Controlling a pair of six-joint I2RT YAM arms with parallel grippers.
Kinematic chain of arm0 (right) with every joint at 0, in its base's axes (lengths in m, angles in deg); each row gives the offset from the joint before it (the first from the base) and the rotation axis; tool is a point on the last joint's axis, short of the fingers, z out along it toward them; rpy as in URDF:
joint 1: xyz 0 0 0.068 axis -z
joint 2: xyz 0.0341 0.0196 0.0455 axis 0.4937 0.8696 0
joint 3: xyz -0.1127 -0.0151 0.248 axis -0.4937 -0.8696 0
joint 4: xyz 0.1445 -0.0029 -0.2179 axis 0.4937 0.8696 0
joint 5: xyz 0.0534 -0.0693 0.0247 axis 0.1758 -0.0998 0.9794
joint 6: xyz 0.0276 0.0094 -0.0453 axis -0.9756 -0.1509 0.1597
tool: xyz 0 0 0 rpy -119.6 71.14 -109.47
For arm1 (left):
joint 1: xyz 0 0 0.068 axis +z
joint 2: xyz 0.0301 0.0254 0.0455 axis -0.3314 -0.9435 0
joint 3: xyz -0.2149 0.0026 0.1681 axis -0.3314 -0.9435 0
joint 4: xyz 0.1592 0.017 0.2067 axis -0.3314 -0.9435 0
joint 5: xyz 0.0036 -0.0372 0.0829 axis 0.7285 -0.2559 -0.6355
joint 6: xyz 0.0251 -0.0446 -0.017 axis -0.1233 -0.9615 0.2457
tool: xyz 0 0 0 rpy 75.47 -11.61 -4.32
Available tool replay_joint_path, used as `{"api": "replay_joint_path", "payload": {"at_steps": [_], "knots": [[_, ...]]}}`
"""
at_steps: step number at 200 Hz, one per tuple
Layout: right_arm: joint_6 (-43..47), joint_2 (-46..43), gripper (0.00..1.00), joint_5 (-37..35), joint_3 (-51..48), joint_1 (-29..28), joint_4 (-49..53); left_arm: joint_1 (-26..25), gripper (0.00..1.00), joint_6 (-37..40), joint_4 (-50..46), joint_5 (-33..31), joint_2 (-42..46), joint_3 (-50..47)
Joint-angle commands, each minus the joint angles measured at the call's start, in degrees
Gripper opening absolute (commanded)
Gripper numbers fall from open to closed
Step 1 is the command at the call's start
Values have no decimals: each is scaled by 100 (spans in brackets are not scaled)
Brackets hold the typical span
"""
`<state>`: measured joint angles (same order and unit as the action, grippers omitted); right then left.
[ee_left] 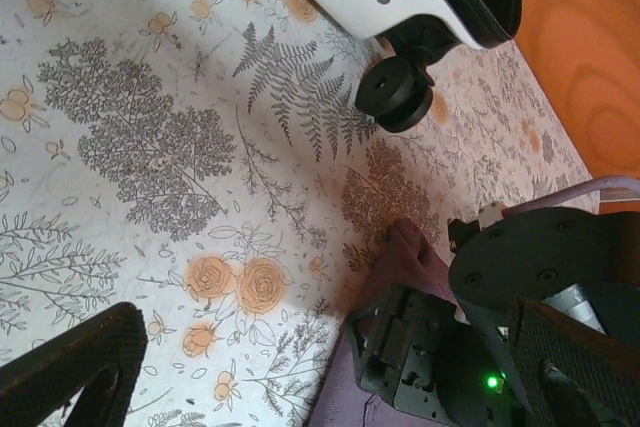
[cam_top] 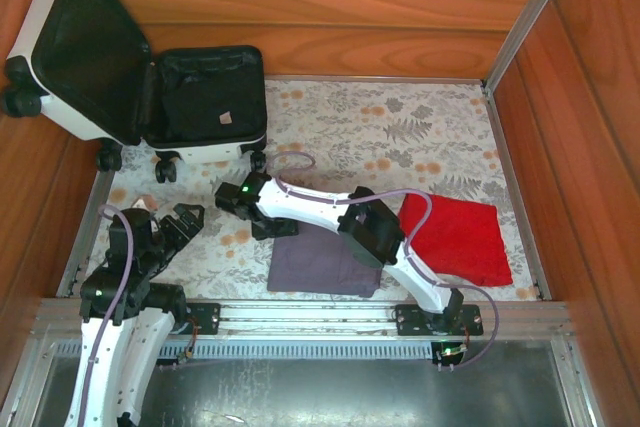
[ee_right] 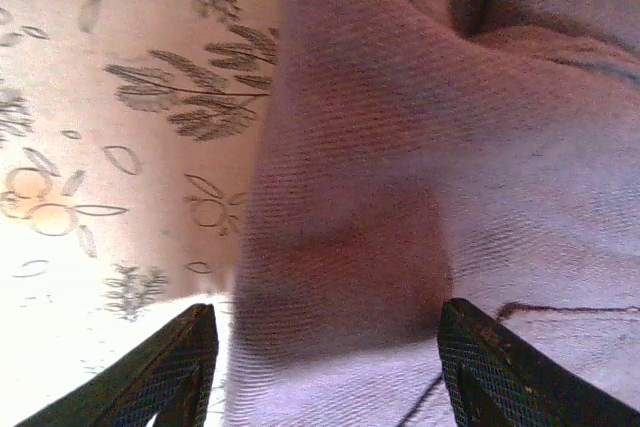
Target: Pack the luggage
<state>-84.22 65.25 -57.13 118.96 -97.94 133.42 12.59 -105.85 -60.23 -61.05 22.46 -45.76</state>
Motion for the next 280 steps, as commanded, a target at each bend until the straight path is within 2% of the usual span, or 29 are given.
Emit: {"api": "replay_joint_path", "payload": {"at_steps": [1,54,101,113,143,171,193,209,253,280], "knots": [[-35,72,63,-273,256,-83,298,-18,97,-303,-284,95,108,-195],[-200,631,59,-317,263,-81,638,-27,94,-378,-420,33,36,-190],[-33,684,49,-356,151,-53,469,-35,94,-348,-556,132,-220,-156],[146,603,40,-394,271,-4,560,-44,93,-420,-673,37,-339,-138],[763,-122,1,-323,-164,165,148,-94,94,-421,-678,40,-840,-113],[1337,-959,0,-195,-989,368,-491,-272,98,-163,-184,495,-1070,-167],[1838,-1601,0,103,-1680,581,-1202,-703,100,-116,785,944,-1003,-406],[2178,-2042,0,565,-2219,794,-1872,-1261,100,-43,1426,949,-1209,-457],[2549,-2718,0,1368,-2987,1329,-2629,-2870,100,852,2122,885,-2926,143],[2782,-2840,0,1599,-2960,1412,-2653,-3262,100,1378,2205,891,-3738,581]]}}
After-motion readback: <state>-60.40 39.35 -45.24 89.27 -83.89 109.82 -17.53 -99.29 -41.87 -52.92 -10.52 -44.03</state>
